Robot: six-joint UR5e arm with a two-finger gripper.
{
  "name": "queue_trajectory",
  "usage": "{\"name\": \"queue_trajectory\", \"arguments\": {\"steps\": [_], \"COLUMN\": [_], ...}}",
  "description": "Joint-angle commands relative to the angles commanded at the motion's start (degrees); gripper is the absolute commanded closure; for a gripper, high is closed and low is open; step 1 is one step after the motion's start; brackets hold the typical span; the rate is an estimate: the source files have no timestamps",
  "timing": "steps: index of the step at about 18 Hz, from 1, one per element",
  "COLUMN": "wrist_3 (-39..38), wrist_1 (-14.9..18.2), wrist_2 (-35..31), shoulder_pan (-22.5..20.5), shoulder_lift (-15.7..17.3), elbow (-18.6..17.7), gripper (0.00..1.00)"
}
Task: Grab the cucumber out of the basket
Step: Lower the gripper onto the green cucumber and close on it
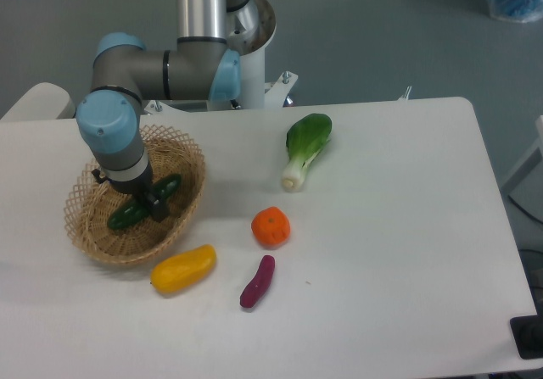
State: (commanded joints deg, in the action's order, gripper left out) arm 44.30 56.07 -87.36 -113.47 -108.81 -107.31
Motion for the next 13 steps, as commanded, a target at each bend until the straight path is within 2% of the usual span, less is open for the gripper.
{"name": "queue_trajectory", "arguments": {"steps": [5, 10, 13], "wrist_3": [-0.8, -1.8, -3.0], "wrist_1": [-1.4, -1.5, -1.6], "wrist_2": [0.0, -0.1, -0.1], "shoulder_pan": [0.8, 1.2, 1.2], "shoulder_lift": [-1.9, -2.8, -3.2], "elbow": [-0.1, -0.1, 0.1], "gripper": [0.01, 0.11, 0.23]}}
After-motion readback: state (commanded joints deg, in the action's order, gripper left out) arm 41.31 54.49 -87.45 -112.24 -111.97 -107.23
